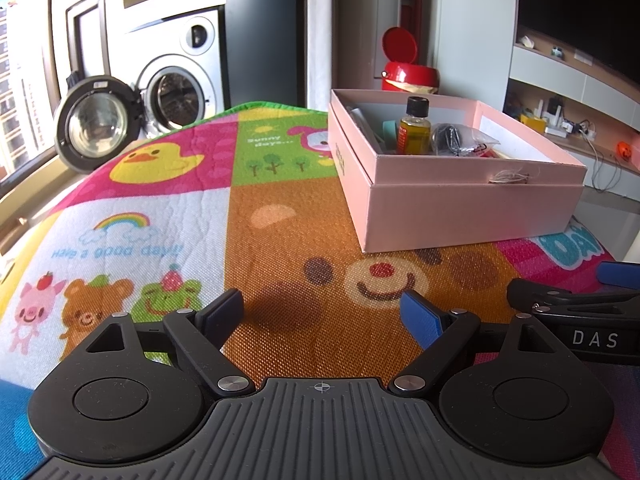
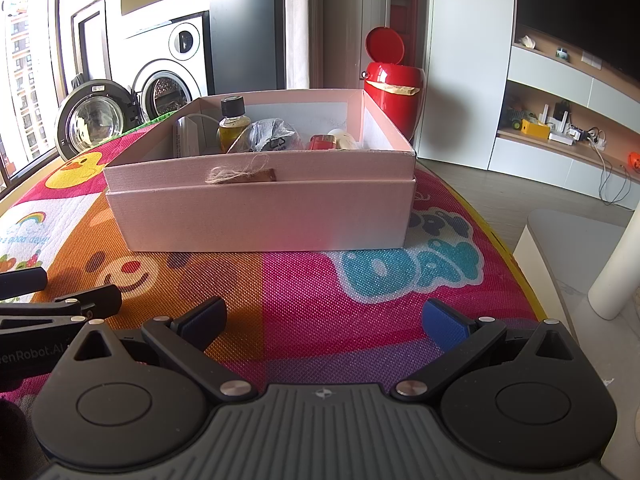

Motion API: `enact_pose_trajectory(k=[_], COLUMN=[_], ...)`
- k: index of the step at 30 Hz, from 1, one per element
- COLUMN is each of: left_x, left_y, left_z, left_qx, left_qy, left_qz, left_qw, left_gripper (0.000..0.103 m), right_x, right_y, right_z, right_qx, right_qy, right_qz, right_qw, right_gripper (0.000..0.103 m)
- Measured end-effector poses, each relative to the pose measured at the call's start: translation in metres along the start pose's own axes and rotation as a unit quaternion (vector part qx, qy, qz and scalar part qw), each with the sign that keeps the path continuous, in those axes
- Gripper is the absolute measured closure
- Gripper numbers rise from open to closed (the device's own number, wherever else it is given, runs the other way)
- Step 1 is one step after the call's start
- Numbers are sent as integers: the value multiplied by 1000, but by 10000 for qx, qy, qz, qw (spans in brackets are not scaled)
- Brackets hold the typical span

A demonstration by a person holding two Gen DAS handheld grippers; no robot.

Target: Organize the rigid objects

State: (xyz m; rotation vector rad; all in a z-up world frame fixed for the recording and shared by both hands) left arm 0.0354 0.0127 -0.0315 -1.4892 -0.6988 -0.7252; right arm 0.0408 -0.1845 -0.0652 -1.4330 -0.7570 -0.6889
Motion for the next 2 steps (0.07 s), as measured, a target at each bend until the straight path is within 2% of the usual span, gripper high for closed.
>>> enact_pose_trajectory(k=[2], left_x=[0], left_y=[0], left_z=[0], left_qx=[-1], left_qy=[-3], left_qz=[1], left_qw=[10000], left_gripper=[13], right_x=[0], right_y=[0], right_z=[0], right_qx=[0], right_qy=[-1], right_qz=[0], right_qw=[10000], right_gripper=[0])
Point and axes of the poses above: each gripper's, at about its wrist camera, not at the fingertips, and y roughly the way its jaws point, z to its left, x to its top, the point moved 6 cm from there along y, roughly the way its jaws point, and after that the axes turned 3 degrees about -x, right-handed, at the moved point
